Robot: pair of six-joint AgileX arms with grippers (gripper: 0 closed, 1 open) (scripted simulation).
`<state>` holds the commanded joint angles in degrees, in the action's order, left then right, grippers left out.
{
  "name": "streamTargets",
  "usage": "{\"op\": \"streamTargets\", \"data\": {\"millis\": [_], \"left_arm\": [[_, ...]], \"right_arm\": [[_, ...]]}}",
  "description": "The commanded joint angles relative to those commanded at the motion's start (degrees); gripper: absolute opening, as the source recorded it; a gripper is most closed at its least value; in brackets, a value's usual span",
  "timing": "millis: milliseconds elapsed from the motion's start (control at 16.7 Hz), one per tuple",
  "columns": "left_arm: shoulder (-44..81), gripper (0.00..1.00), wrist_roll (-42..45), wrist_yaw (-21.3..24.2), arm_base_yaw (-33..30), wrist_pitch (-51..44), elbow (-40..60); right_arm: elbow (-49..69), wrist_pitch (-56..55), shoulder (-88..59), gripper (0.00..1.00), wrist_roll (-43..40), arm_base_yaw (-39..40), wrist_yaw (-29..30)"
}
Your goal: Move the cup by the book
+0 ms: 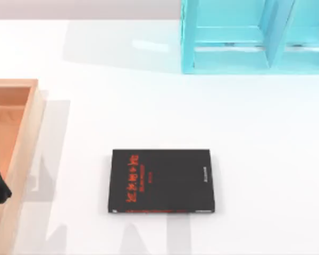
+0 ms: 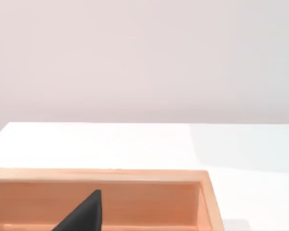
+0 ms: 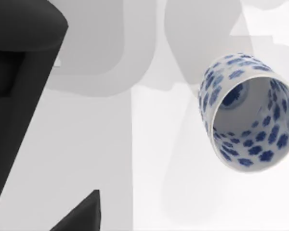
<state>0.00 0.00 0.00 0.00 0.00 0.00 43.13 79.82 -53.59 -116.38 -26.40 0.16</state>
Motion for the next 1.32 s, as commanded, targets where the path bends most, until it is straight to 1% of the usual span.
{"op": "streamTargets", "data": {"millis": [480,600,840,1320], "left_arm": [[0.0,1.0,0.0,0.0,0.0,0.0,0.0],[0.0,1.0,0.0,0.0,0.0,0.0,0.0],[0.0,1.0,0.0,0.0,0.0,0.0,0.0],[0.0,1.0,0.0,0.0,0.0,0.0,0.0]], "right_arm": [[-17.5,-20.8,-2.8,1.0,0.4,0.4,0.0],[-19.2,-22.6,-3.1,1.0,0.4,0.4,0.0],[-19.3,-22.6,-3.1,1.0,0.4,0.4,0.0],[-19.3,-22.6,-3.1,0.4,0.4,0.4,0.0]]}}
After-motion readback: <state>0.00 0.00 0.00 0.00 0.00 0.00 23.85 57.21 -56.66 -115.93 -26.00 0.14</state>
